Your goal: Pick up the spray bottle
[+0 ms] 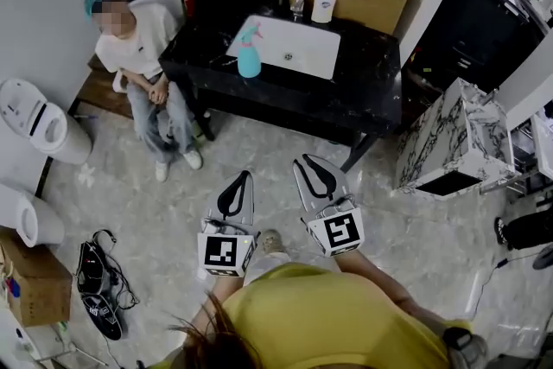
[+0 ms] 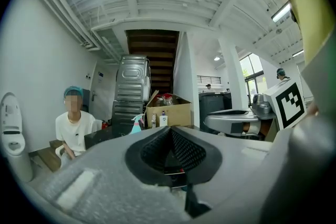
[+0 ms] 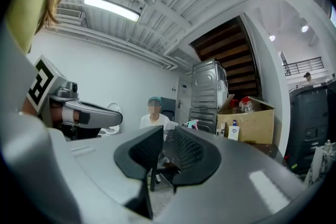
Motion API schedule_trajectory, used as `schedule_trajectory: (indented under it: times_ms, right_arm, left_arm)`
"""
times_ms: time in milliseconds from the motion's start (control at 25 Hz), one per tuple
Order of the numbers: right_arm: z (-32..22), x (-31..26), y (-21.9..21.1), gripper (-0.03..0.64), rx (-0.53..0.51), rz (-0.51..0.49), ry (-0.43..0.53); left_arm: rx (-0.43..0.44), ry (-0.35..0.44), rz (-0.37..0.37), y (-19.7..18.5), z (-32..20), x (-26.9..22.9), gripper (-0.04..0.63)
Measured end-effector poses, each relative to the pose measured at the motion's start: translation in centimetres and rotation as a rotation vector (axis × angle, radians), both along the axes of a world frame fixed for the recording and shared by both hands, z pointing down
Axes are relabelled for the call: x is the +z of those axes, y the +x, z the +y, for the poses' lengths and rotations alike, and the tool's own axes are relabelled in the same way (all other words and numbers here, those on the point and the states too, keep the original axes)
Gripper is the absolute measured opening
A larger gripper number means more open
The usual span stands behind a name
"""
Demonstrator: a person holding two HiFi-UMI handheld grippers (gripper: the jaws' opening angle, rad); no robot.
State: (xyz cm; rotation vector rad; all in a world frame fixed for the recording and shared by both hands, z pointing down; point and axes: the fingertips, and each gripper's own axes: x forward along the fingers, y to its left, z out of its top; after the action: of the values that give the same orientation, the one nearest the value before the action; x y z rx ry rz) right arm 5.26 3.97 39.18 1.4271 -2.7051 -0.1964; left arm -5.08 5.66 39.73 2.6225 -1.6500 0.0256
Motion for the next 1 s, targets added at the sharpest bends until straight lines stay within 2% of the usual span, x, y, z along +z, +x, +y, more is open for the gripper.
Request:
schedule_trajectory:
  times_ms: [280,640,1000]
  right_arm:
    - [-4.4,1.0,-1.5,0.076,0.045,0.008,-0.033]
    - [-7.2,1.5,-3.5,0.097,0.044,0.009,-0.056]
    - [-10.6,1.8,-4.8,0.114,0.034,-0.016,-0.029]
  left_arm:
    - [0.059,-0.029,0.017,-0.9,-4.4,0.9,-0.002]
    - [0.039,-0.039,0.033,-3.4,-6.3,1.3,-0.002]
    - [0.021,-0.014,0.042,-4.9,-8.8,1.6,-0.002]
